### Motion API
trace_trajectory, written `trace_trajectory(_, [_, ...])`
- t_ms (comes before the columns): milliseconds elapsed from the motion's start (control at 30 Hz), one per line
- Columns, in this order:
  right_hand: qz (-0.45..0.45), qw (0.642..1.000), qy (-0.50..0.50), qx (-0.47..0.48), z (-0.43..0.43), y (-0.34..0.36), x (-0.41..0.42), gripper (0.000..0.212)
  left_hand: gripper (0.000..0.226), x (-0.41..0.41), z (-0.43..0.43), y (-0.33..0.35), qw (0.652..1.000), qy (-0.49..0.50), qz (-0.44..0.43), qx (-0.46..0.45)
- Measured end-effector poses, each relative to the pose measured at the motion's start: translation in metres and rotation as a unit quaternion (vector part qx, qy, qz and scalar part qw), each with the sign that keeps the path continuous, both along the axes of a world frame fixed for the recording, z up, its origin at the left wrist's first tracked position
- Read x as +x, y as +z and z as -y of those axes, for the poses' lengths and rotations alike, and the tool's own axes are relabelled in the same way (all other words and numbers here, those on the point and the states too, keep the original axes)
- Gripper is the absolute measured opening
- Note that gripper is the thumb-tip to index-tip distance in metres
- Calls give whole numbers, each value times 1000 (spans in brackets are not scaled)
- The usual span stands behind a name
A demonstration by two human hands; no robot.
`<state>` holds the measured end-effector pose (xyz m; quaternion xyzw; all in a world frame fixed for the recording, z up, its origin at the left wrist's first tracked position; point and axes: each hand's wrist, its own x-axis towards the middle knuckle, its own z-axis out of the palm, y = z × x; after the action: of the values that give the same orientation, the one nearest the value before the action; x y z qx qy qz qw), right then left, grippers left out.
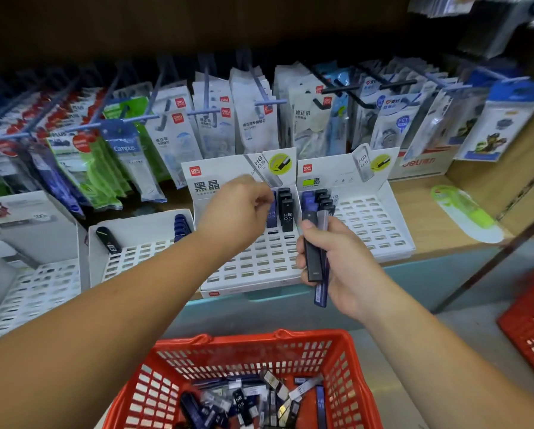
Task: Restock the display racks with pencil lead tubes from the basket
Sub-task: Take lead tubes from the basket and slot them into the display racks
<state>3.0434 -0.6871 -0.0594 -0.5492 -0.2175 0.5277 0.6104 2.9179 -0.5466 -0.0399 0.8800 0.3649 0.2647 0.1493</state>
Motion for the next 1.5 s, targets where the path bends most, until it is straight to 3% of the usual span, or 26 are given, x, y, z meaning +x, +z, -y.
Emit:
trace_trajectory(33, [8,1000,3,0,1,1,-1,6,10,-1,6,3,1000,-3,28,-7])
trace_trajectory(100, [24,1000,14,10,3,3,-3,6,9,0,21,10,990,-18,84,-113])
trace_trajectory(167, [47,998,24,21,5,4,-6,8,18,-1,32,14,964,-30,112,-237])
trace_trajectory(233, [66,997,22,24,5,4,-7,14,19,-5,37,19,942,-29,137,-305])
trace_trajectory(500, [48,999,-4,3,6,5,-11,30,4,-15,37,20,912,-54,147,-379])
trace_trajectory(567, [43,997,-57,-28,5,2,-8,41,8,-13,31,22,917,-36,171,-358])
trace_trajectory(633, [61,989,-114,-74,6,-4,0,52,12,-10,23,25,943,-5,183,-277])
trace_trajectory(733, [54,986,-127,-97,8,-5,6,55,16,-4,18,21,967,-28,152,-204])
trace_trajectory(933, [-112,988,-81,-65,7,6,8,55,19,6,16,-9,990,-46,100,-86])
trace_trajectory(1133, [-117,988,-90,-44,9,1,12,30,17,13,17,-4,987,-42,119,-101])
trace_trajectory(1367, [-62,992,-103,-32,13,-4,18,18,14,12,17,1,988,-60,89,-112])
trace_trajectory(1500, [-28,994,-100,-41,16,-3,21,8,10,14,21,-11,992,-57,89,-63])
